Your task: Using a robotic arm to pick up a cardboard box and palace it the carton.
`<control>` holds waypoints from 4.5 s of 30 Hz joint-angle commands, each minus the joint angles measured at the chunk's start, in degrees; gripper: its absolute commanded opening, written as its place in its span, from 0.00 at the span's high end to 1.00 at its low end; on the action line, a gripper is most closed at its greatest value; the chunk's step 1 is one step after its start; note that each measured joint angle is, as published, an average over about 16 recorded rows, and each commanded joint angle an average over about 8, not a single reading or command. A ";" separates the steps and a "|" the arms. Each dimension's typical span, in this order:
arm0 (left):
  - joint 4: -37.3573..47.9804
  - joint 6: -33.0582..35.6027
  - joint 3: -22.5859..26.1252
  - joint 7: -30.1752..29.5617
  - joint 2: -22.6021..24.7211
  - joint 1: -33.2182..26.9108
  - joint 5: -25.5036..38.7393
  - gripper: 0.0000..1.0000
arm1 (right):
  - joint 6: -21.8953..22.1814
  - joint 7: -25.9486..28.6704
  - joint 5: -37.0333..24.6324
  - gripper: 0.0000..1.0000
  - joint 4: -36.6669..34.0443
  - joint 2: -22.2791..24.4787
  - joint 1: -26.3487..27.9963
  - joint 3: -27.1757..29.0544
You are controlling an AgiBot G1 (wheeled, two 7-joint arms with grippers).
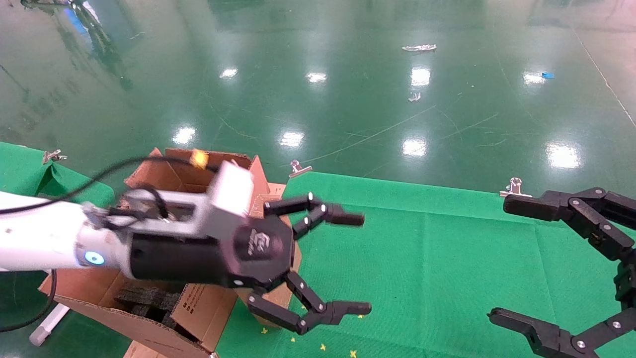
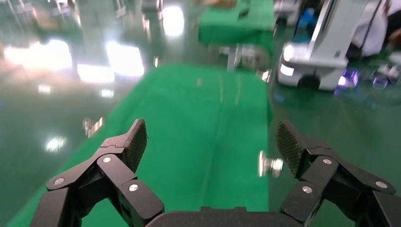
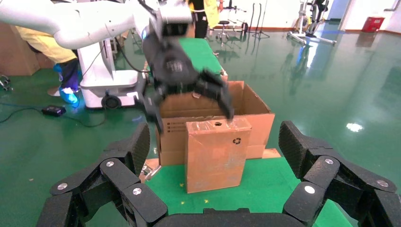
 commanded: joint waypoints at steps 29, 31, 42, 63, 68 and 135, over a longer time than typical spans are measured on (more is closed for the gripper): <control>6.63 7.40 44.76 -16.29 4.72 -48.34 34.14 0.00 | 0.05 -0.07 0.09 0.00 -0.01 0.05 0.03 -0.13; 7.64 7.28 47.34 -16.04 5.19 -49.51 32.87 0.00 | 0.06 -0.07 0.09 0.00 -0.01 0.06 0.03 -0.14; 10.92 6.40 56.00 -14.49 7.33 -53.35 29.04 0.00 | 0.08 -0.09 0.12 0.00 -0.01 0.07 0.04 -0.18; 30.14 6.56 65.43 -44.53 11.46 -55.53 21.35 0.00 | 0.11 -0.14 0.18 0.00 -0.01 0.11 0.06 -0.27; 31.63 5.58 66.62 -49.60 11.97 -55.43 19.41 0.00 | 0.12 -0.15 0.20 0.00 -0.01 0.12 0.07 -0.29; 10.37 -2.06 56.79 -39.91 -8.86 -71.98 21.35 1.00 | 0.23 -0.27 0.37 1.00 -0.01 0.22 0.12 -0.54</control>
